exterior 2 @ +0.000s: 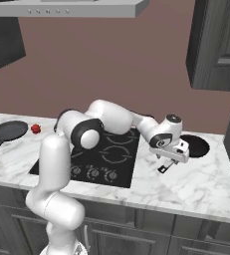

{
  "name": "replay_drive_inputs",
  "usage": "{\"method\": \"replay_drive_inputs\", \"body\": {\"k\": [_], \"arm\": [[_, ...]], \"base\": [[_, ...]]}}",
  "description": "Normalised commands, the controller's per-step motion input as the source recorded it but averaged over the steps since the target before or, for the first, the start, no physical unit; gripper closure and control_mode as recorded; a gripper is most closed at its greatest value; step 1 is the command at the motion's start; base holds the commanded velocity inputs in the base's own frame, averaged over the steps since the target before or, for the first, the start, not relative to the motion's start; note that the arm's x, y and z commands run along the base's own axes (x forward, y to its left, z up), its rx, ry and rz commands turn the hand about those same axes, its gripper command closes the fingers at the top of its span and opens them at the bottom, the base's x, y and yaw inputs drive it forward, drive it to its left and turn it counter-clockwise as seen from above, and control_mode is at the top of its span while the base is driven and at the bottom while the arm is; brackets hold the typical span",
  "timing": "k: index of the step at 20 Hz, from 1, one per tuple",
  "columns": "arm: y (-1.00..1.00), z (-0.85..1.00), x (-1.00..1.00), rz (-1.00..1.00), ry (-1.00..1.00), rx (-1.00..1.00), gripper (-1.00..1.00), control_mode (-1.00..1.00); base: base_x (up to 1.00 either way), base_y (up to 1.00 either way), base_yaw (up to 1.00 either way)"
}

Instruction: Place both pans onto different burners. Then place the bell pepper and the chicken drumstick on different pans.

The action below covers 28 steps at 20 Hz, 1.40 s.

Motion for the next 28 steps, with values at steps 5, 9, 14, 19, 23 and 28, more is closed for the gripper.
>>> {"method": "replay_drive_inputs", "body": {"k": [5,9,14,19,23,28], "arm": [[-0.03,-0.23,0.03,0.00,0.00,0.00,-1.00,-1.00],[-0.10,-0.17,0.00,0.00,0.00,0.00,-1.00,-1.00],[-0.07,-0.13,0.00,0.00,0.00,0.00,-1.00,-1.00],[0.00,-0.16,0.00,0.00,0.00,0.00,-1.00,-1.00],[0.00,-0.14,0.01,0.00,0.00,0.00,-1.00,-1.00],[0.00,-0.11,0.00,0.00,0.00,0.00,-1.00,-1.00]], "base": [[0.00,0.00,0.00],[0.00,0.00,0.00],[0.00,0.00,0.00],[0.00,0.00,0.00],[0.00,0.00,0.00],[0.00,0.00,0.00]]}}
